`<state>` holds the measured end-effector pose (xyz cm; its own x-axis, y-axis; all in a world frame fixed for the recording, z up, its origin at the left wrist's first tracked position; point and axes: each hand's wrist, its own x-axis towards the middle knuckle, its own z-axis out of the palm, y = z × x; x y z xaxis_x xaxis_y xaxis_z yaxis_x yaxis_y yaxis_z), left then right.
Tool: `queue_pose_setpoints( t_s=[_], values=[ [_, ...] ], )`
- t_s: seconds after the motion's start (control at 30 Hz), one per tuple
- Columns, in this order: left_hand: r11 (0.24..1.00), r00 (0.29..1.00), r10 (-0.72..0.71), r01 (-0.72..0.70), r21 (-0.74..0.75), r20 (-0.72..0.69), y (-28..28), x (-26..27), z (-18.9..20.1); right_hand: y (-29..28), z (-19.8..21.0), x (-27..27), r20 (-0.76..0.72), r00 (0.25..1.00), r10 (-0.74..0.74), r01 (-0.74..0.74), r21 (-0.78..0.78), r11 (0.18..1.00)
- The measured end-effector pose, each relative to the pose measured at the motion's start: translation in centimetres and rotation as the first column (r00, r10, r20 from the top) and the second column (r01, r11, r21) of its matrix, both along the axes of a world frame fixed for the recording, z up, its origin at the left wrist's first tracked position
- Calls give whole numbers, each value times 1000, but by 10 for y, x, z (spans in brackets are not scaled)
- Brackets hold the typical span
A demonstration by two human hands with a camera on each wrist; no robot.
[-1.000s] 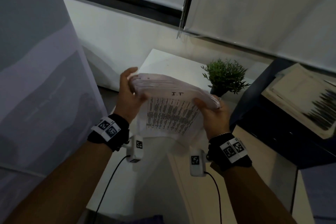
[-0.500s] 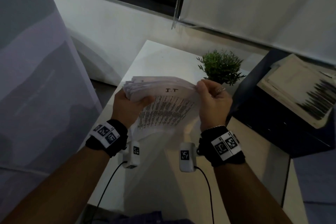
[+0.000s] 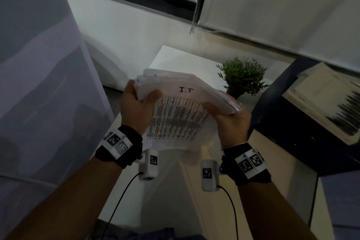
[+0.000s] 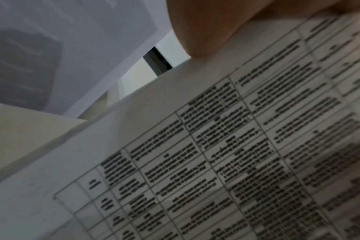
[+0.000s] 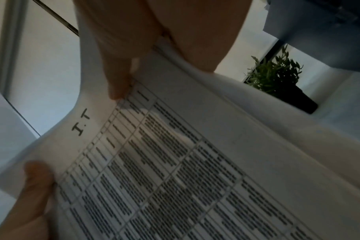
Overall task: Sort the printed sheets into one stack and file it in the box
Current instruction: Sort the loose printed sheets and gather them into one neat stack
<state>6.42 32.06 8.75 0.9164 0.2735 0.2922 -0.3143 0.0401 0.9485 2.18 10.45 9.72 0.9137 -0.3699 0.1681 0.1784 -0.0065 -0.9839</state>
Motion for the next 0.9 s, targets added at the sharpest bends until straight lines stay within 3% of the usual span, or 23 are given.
queue_pose_setpoints(
  t_s=[0.13,0.27,0.6,0.73,0.83,0.9],
  values=[
    [998,991,-42,36,52,125,5,-10,-3,-1,-7,-8,-33,998,45,-45,9,999],
    [994,990,-1,-15,105,142,3,-5,-2,5,-16,-4,-56,997,54,-53,19,998],
    [985,991,113,-121,124,71,2,4,16,7,-20,-6,-83,991,101,-99,27,995],
    [987,987,157,-159,39,35,5,7,15,9,-20,-4,-110,987,114,-111,27,993],
    [989,989,147,-148,27,29,12,12,13,10,-20,-3,-125,984,127,-125,23,992],
    [998,997,62,-63,28,40,19,16,6,10,-22,-2,-122,984,130,-130,9,992]
  ],
)
